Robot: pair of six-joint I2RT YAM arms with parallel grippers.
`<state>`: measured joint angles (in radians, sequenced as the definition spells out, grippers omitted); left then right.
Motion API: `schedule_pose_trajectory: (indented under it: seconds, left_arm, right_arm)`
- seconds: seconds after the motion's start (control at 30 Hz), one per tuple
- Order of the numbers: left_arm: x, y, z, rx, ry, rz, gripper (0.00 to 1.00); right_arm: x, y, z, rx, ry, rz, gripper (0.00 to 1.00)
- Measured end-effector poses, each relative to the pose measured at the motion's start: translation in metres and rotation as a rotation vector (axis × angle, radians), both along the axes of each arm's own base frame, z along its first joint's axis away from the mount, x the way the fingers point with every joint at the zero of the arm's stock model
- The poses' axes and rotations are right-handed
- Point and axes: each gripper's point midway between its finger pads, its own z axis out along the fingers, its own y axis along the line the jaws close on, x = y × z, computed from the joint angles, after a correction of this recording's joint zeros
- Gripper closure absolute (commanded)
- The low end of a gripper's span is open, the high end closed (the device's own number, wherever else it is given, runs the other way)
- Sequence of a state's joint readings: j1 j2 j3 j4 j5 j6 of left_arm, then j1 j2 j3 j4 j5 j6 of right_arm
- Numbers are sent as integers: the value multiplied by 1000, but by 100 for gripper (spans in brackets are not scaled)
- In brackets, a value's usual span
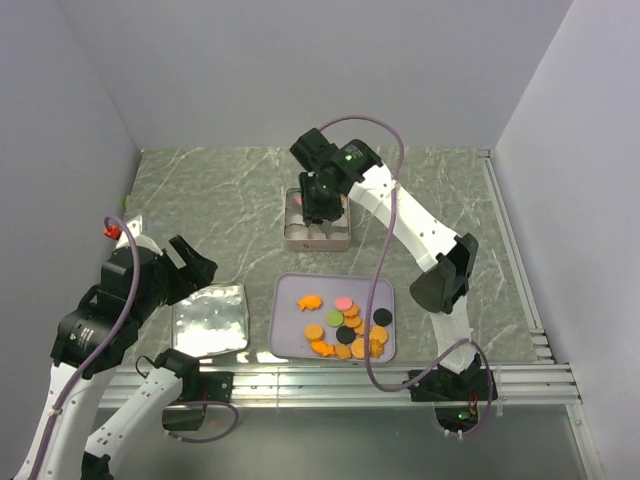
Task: Pack the cookies
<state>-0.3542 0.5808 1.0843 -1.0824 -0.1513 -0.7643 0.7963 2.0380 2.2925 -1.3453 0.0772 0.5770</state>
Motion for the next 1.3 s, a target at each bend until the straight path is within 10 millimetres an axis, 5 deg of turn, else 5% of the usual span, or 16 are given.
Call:
schedule_pose_trajectory:
  seconds: [0.17, 0.9, 1.3]
  left_arm:
    - [2, 4, 7, 10, -12, 22, 12]
    - [7, 13, -3, 72, 57, 66, 13]
    - [11, 12, -4, 80, 65, 69, 13]
  right_arm:
    - [30, -9, -6, 10, -8, -23, 59]
    - [91, -2, -48, 81, 1, -34, 58]
    - [95, -4, -51, 88, 5, -28, 52]
